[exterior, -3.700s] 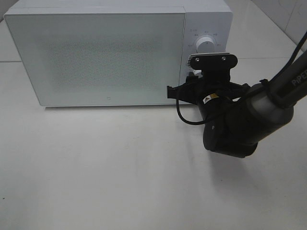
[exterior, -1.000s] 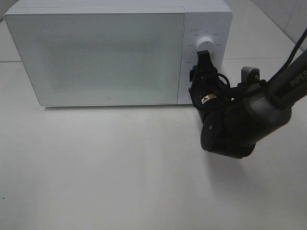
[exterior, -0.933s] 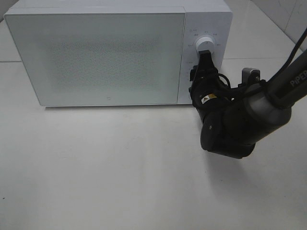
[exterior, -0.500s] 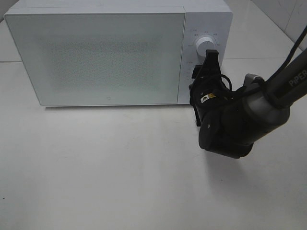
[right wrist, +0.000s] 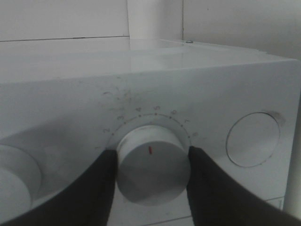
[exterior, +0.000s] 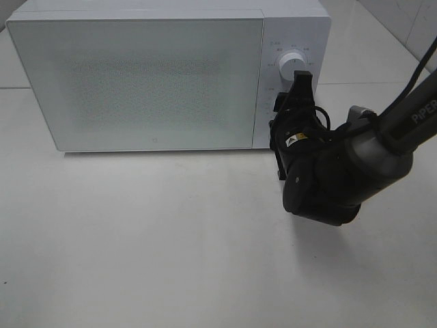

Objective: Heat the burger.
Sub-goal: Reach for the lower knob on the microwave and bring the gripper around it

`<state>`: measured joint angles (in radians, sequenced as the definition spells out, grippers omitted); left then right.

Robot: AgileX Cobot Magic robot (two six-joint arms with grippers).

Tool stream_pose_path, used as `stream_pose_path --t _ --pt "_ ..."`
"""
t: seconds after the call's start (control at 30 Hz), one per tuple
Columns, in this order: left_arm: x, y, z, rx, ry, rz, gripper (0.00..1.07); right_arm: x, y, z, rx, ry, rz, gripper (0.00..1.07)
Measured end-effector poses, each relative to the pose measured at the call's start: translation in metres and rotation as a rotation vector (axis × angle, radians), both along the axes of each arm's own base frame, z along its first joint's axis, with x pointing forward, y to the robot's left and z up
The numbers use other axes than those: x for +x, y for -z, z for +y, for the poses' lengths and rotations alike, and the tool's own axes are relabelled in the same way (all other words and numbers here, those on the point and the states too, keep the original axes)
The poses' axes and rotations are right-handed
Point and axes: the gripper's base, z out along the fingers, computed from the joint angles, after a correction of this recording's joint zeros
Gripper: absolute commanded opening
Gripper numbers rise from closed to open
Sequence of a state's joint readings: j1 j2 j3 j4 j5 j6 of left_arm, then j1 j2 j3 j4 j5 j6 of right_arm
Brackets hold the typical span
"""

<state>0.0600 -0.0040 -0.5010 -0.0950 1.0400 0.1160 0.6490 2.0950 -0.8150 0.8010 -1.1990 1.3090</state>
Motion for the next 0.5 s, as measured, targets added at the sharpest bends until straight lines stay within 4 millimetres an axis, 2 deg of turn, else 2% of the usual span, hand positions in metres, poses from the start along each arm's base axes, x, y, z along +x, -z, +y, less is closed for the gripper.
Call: stream_pose_path --t 0.07,0.13,0.17,0.2,0.23,0.27,0.33,0.37,0.43,0.47,0.5 --pt "0.0 0.0 0.0 0.0 0.0 0.0 1.0 0.0 0.0 0.0001 0.0 -0.001 0.0 0.23" --pt "0.0 0.0 0.0 0.0 0.0 0.0 1.0 0.0 0.0 0.0001 -0.001 -0.001 0.0 0.27" --pt "0.0 0.0 0.0 0.0 0.0 0.0 1.0 0.0 0.0 0.0002 -0.003 -0.002 0.0 0.35" --pt "0.0 0.0 0.0 0.0 0.0 0.0 1.0 0.0 0.0 0.0002 -0.003 -0.002 0.0 0.35" --pt "0.0 0.0 0.0 0.0 0.0 0.0 1.0 0.0 0.0 0.0002 -0.004 -0.002 0.0 0.44" --pt "0.0 0.0 0.0 0.0 0.0 0.0 1.0 0.0 0.0 0.0002 -0.004 -0.002 0.0 0.44" --pt "0.0 0.0 0.0 0.0 0.0 0.0 1.0 0.0001 -0.0001 0.0005 -0.008 -0.007 -0.001 0.55" --pt "0.0 0.0 0.0 0.0 0.0 0.0 1.0 0.0001 -0.0001 0.0005 -0.008 -0.007 -0.001 0.55" --pt "0.0 0.0 0.0 0.0 0.0 0.0 1.0 -0.0001 0.0007 0.0007 -0.012 -0.011 0.009 0.66" --pt "0.0 0.0 0.0 0.0 0.0 0.0 1.0 -0.0001 0.0007 0.0007 -0.012 -0.011 0.009 0.66" --pt "0.0 0.0 0.0 0.0 0.0 0.0 1.0 -0.0003 0.0017 0.0009 -0.013 -0.013 0.02 0.71"
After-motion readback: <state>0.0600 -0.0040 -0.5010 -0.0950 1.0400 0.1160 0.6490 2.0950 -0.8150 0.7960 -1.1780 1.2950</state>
